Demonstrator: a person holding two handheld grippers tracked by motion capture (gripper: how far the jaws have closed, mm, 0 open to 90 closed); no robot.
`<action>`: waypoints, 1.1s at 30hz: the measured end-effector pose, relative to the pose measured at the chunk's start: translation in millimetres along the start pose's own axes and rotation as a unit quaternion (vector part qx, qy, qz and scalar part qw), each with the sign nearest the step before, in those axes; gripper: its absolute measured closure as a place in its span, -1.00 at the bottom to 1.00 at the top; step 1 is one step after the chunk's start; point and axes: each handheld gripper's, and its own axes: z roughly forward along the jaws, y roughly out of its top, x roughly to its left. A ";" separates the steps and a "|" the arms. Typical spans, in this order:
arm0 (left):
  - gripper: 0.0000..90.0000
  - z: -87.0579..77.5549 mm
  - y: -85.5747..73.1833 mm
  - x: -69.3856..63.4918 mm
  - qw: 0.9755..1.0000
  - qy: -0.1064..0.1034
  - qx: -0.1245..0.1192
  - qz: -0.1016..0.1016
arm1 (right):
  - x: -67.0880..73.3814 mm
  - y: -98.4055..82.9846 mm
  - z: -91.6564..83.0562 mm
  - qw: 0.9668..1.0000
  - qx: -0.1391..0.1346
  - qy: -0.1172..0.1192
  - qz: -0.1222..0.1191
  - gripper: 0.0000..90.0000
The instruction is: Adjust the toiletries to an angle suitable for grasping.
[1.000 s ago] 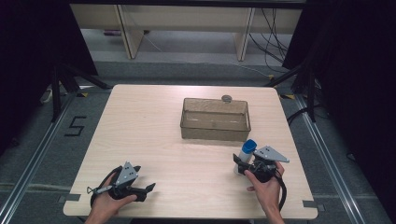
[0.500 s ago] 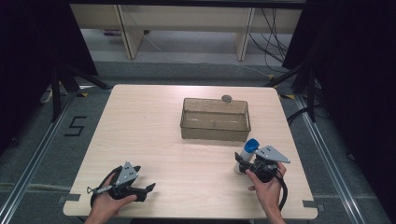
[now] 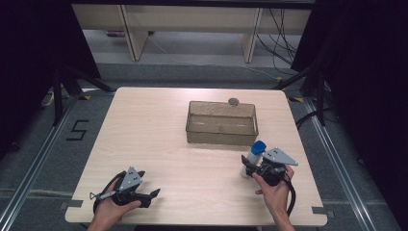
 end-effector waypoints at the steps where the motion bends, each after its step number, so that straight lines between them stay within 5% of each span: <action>1: -0.65 0.1 0.2 0.5 1.000 -0.002 0.001 0.000 | -0.4 0.7 -0.7 1.000 0.006 0.000 0.002 -0.30; 2: -0.65 0.2 0.3 0.3 1.000 -0.001 0.000 -0.001 | 2.4 1.0 -0.7 1.000 0.005 0.007 0.025 -0.29; 9: -0.65 2.2 0.8 -2.0 1.000 -0.005 -0.014 -0.012 | -5.3 6.2 -3.1 1.000 -0.004 -0.001 -0.017 -0.29; 11: -0.65 1.9 1.5 -2.1 1.000 -0.005 -0.010 -0.012 | -3.5 6.9 -4.3 1.000 0.001 0.004 0.000 -0.29; 15: -0.65 2.9 1.6 -1.8 1.000 -0.006 -0.010 -0.013 | -4.1 9.8 -6.3 1.000 -0.002 0.005 -0.010 -0.29; 17: -0.65 2.9 1.6 -1.9 1.000 -0.006 -0.010 -0.014 | -0.1 11.1 -7.3 1.000 0.008 0.011 0.015 -0.29; 20: -0.65 1.7 1.8 -1.1 1.000 -0.005 -0.004 -0.005 | -4.7 14.5 -6.9 1.000 0.003 0.009 -0.011 -0.29; 22: -0.65 1.4 2.1 -1.3 1.000 -0.005 -0.002 -0.004 | -5.9 16.2 -7.2 1.000 0.007 0.011 -0.009 -0.29; 23: -0.65 1.8 2.2 -1.2 1.000 -0.007 -0.003 -0.004 | -3.1 16.3 -7.3 1.000 0.010 0.014 0.012 -0.29; 25: -0.65 2.5 2.1 -0.8 1.000 0.000 -0.003 0.001 | -7.6 17.9 -6.8 1.000 0.005 0.010 -0.015 -0.29; 33: -0.65 1.2 2.3 -0.4 1.000 -0.005 0.000 0.004 | -9.7 24.1 -8.5 1.000 0.008 0.011 -0.007 -0.29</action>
